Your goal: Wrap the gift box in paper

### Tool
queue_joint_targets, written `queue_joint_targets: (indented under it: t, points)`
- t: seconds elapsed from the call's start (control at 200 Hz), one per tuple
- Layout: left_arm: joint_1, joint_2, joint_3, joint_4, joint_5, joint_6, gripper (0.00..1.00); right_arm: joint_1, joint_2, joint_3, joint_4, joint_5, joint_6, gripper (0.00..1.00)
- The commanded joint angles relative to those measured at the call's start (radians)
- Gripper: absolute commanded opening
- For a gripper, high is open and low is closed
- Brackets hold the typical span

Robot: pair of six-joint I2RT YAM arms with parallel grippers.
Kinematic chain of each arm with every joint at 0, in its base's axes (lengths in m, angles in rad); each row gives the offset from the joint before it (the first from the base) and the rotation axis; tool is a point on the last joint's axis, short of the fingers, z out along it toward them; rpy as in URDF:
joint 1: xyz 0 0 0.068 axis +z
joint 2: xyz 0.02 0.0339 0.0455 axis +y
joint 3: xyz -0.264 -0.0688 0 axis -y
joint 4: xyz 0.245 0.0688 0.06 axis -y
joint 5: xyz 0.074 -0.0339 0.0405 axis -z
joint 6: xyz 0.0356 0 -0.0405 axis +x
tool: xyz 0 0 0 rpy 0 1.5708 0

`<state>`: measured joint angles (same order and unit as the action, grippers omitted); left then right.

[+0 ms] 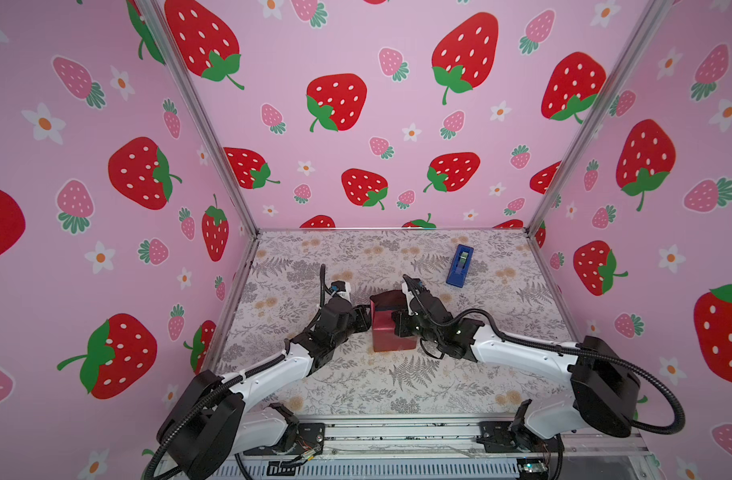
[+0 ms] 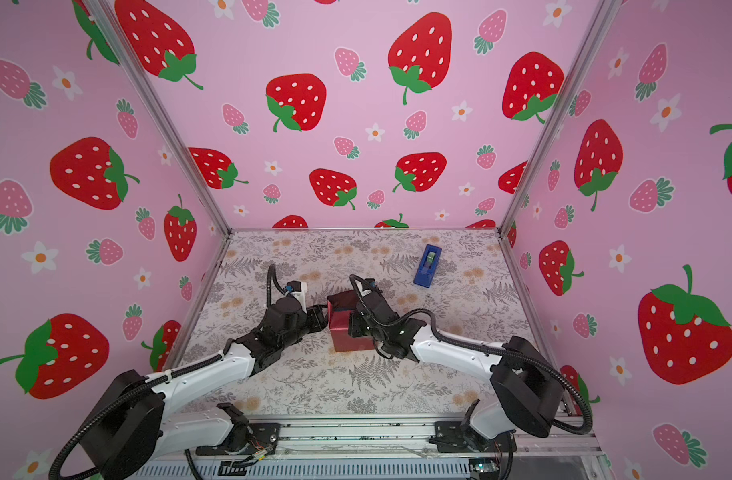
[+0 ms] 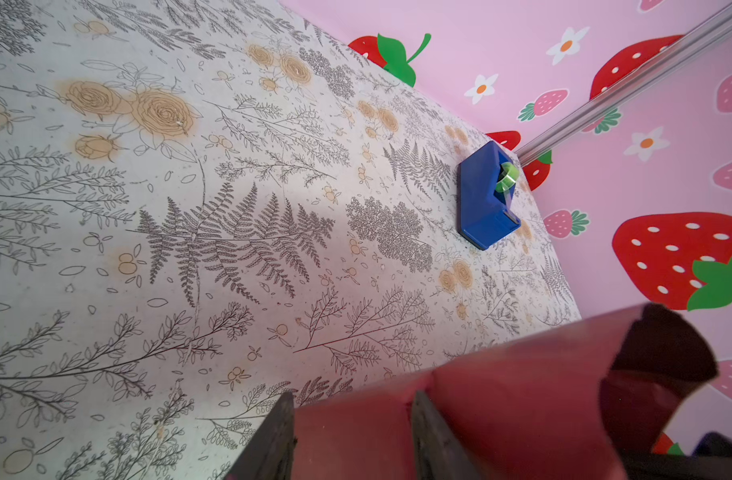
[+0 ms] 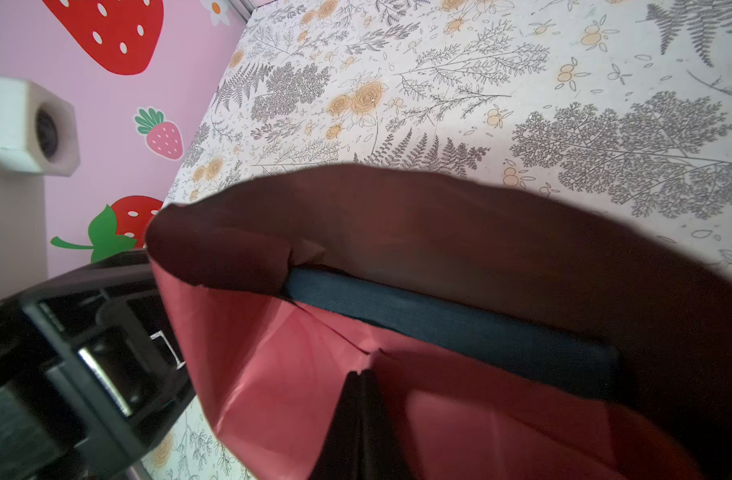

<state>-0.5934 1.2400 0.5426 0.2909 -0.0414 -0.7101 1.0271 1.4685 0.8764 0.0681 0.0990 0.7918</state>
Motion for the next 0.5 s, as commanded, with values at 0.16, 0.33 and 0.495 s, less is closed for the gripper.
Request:
queue_joint_targets:
  t: [0.16,0.33,0.495]
  points:
    - [-0.012,-0.009,0.012,0.049,0.026,-0.019,0.47,0.006,0.023,-0.047,-0.126,-0.028,0.020,0.06]
    - [-0.019,-0.017,0.004,0.050,0.018,-0.018,0.47,0.006,0.026,-0.045,-0.123,-0.031,0.021,0.06]
    - [-0.041,-0.051,-0.020,0.072,-0.020,-0.020,0.48,0.007,0.023,-0.043,-0.126,-0.028,0.021,0.06]
